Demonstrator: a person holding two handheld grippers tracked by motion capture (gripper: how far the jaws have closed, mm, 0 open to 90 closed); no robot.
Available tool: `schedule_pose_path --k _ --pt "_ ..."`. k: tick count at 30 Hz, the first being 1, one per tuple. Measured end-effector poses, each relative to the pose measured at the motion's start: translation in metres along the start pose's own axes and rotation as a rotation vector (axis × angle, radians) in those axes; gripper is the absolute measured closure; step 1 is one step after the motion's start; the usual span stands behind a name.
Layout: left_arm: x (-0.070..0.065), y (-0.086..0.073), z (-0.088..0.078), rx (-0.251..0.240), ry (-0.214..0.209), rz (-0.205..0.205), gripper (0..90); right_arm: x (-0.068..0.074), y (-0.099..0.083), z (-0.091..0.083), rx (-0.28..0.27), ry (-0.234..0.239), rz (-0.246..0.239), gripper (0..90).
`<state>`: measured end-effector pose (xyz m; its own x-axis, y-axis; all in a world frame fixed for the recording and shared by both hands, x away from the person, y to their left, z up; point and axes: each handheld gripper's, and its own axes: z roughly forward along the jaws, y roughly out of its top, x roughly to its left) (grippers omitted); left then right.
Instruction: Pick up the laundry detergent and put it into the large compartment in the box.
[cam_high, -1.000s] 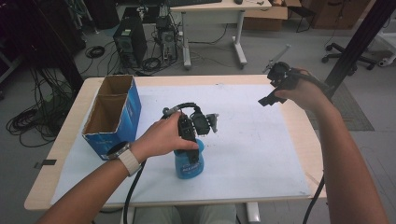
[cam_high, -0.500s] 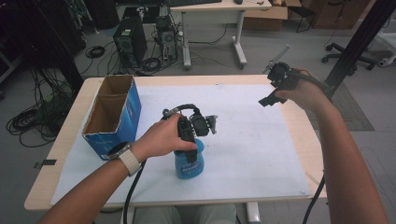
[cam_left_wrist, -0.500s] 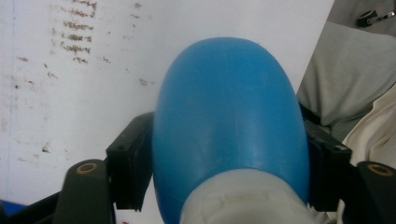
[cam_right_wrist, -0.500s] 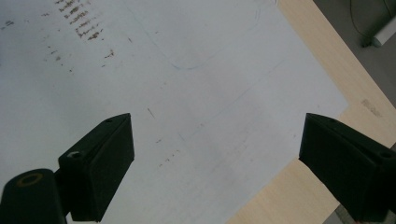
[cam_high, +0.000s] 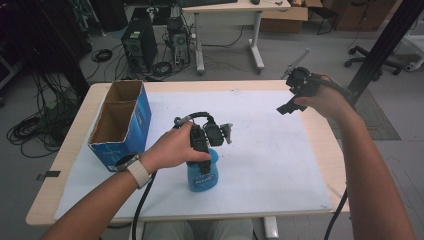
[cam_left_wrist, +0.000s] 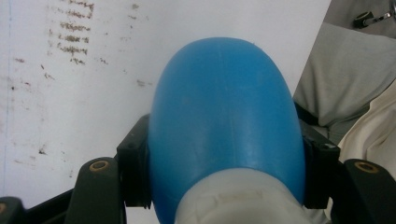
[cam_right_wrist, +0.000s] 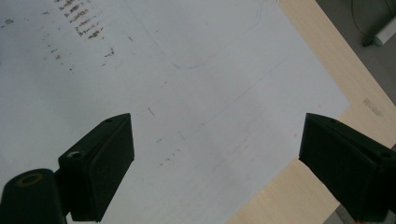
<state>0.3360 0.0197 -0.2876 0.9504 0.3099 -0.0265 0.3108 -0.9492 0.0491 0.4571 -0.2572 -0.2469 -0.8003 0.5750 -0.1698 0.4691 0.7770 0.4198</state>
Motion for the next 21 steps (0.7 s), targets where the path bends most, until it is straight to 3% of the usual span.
schedule_pose_path --k 21 --pt "-0.0006 0.0004 -0.001 0.002 0.008 -0.005 37.1 -0.0006 -0.0024 0.0007 -0.004 0.005 0.003 10.5"
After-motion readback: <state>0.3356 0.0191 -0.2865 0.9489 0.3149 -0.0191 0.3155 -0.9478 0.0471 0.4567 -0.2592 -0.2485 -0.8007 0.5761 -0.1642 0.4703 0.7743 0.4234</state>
